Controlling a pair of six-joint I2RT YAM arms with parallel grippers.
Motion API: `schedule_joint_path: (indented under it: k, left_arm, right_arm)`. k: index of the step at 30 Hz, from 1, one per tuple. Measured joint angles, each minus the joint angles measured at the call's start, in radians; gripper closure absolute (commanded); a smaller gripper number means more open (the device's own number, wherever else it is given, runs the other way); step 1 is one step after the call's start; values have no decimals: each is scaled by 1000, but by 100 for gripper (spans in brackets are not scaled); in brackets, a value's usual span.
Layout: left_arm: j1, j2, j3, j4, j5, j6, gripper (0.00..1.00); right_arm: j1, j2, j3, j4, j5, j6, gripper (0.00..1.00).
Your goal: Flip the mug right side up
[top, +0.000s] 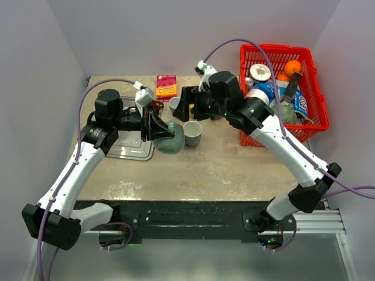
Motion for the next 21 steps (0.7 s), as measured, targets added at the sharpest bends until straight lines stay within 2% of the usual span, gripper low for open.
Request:
schedule_joint_path:
  k: [8, 16, 21]
  left_arm:
    - [-114, 64, 7, -166, -177, 132, 100]
    - [-195, 56, 7, -198, -435, 138, 100]
    - [-214, 38, 6, -228, -517, 138, 100]
  right_arm:
    - [0, 10, -69, -63, -64, 116, 27]
    - [0, 21, -109, -82, -89, 206, 36]
    - [-4, 44, -132, -84, -105, 255, 41]
